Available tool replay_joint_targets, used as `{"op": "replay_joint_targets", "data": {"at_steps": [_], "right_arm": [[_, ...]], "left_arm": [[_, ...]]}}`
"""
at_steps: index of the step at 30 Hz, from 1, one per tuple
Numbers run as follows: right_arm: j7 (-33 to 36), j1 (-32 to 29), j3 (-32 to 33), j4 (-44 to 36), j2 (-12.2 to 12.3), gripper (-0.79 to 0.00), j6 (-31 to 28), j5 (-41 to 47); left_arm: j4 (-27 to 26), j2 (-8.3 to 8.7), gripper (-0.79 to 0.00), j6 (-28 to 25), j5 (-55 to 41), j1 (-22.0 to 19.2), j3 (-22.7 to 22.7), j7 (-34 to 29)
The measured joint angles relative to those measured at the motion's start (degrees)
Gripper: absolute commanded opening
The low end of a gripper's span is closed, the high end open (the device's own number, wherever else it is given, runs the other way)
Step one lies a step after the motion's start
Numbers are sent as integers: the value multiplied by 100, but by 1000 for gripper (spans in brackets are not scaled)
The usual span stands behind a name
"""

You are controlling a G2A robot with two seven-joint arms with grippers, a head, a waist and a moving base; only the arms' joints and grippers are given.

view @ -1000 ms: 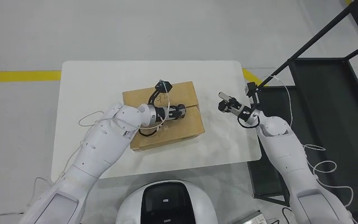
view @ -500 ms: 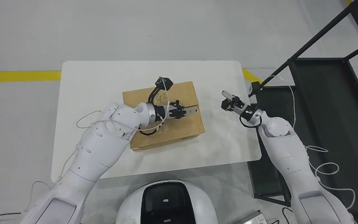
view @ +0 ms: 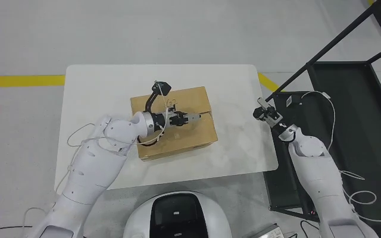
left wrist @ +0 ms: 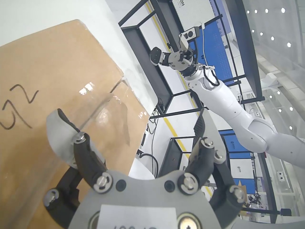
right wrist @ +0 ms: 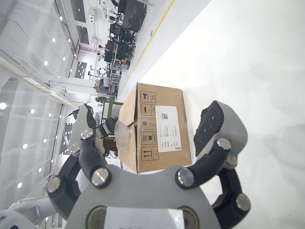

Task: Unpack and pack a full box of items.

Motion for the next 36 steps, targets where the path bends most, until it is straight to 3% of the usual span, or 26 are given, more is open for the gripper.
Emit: {"op": "replay_joint_targets", "data": {"at_steps": [9, 14, 25, 32, 36], "right_arm": [[11, 25, -119, -162, -29, 0, 91, -55], [36, 74, -177, -133, -43, 0, 100, -80], [93, 125, -237, -86, -61, 0, 117, -88], [89, 103, -260, -148, -70, 0, 158, -107], [79, 88, -294, -183, -80, 0, 159, -114]], "left_arm": [[-244, 67, 0, -260, 116, 214, -290, 520], [-425, 130, 0, -112, 386, 351, -484, 538], [-340, 173, 0, 33, 761, 519, -488, 623], [-204, 160, 0, -42, 773, 522, -386, 727], [-374, 180, 0, -210, 733, 577, -485, 860]]}}
